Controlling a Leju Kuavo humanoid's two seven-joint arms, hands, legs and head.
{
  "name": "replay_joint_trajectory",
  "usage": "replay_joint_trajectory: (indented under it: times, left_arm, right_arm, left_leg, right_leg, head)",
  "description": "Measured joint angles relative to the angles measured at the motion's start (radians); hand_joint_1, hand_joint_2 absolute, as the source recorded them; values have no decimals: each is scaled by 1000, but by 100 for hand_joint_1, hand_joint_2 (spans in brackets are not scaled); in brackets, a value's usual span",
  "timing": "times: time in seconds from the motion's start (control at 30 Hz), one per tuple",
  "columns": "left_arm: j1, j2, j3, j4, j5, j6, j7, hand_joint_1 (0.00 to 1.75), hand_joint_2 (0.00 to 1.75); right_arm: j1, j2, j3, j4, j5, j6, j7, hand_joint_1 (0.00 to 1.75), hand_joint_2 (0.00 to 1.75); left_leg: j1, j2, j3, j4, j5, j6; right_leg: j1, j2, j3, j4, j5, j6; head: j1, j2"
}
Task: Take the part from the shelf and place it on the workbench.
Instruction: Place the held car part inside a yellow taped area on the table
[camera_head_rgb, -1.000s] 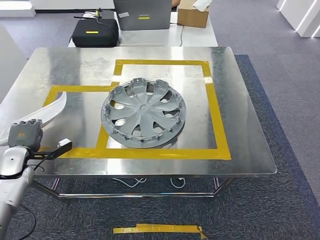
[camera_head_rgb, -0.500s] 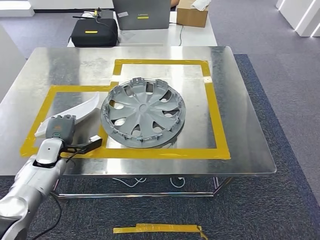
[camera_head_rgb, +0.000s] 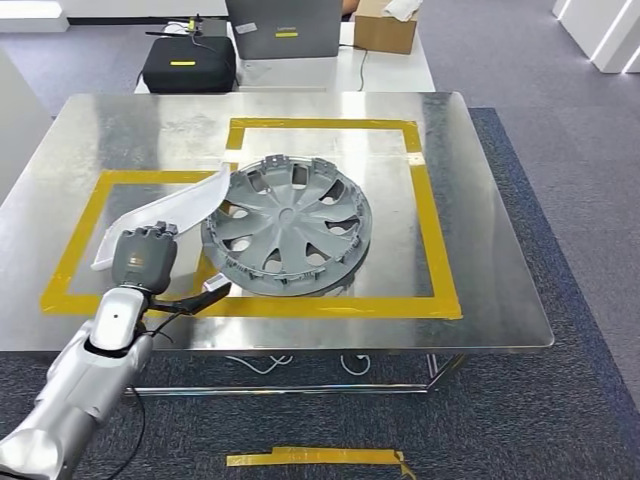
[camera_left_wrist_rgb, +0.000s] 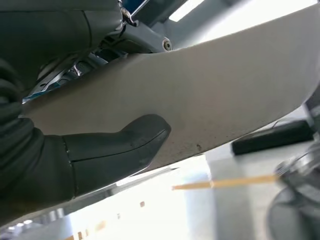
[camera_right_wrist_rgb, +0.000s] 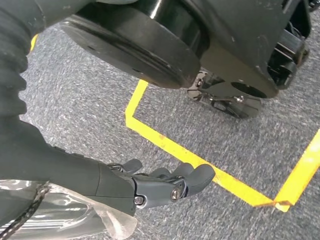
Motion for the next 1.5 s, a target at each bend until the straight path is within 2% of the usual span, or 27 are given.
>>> replay_joint_trajectory:
  times: [0.13,0.27,0.77,0.87,1.0,1.07,1.17,1.27,1.4,1.5]
  left_arm:
    - [57,-6,-18,-129,0,-6,5,175,175]
    - [75,-6,-22,-183,0,-7,5,175,175]
    - [89,-4,-30,-230,0,12,7,175,175]
    - [107,23,-76,-291,0,27,69,175,175]
    - [116,85,-199,-398,0,-11,197,175,175]
    - [118,99,-233,-421,0,-22,200,175,175]
    - [124,105,-236,-427,2,-32,173,175,175]
    - [124,122,-170,-373,13,-28,142,175,175]
    - [105,143,55,-187,27,23,40,175,175]
    - [95,150,192,-74,23,42,1,175,175]
  right_arm:
    - [1,4,-1,0,-3,-5,2,0,175]
    - [0,4,-1,0,-3,-5,2,0,175]
    - [1,4,-5,0,-3,-5,2,0,175]
    - [1,4,-8,0,-4,-6,2,0,175]
    - [1,4,-12,0,-4,-9,-3,0,175]
    - [1,5,-15,0,-4,-9,-7,0,175]
    - [2,6,-19,0,-3,-3,-11,0,175]
    - [4,6,-25,0,0,14,-13,0,175]
    - [8,3,-26,0,5,24,-19,0,175]
    - [8,2,-27,0,9,25,-19,0,175]
  left_leg:
    - [0,0,0,0,0,0]
    - [0,0,0,0,0,0]
    - [0,0,0,0,1,-1]
    - [0,0,0,0,1,-1]
    - [0,0,0,0,1,-1]
    - [0,0,0,0,1,-1]
    - [0,0,0,0,1,-1]
    - [0,0,0,0,1,-1]
    - [0,5,0,0,1,-2]
    - [0,5,0,0,2,-2]
  right_leg:
    - [0,0,-1,0,0,0]
    - [0,-1,-1,0,0,0]
    - [0,-1,-1,1,0,0]
    - [0,-1,-1,1,0,0]
    - [0,-1,-1,1,0,0]
    - [0,-1,-1,1,0,0]
    - [0,-1,-1,1,0,0]
    - [1,0,-1,2,0,0]
    - [1,5,-4,5,1,-1]
    - [1,4,-5,6,0,-2]
  head:
    - [0,0]
    - [0,0]
    - [0,0]
    - [0,0]
    - [0,0]
    - [0,0]
    - [0,0]
    - [0,0]
    - [-1,0]
    - [-1,0]
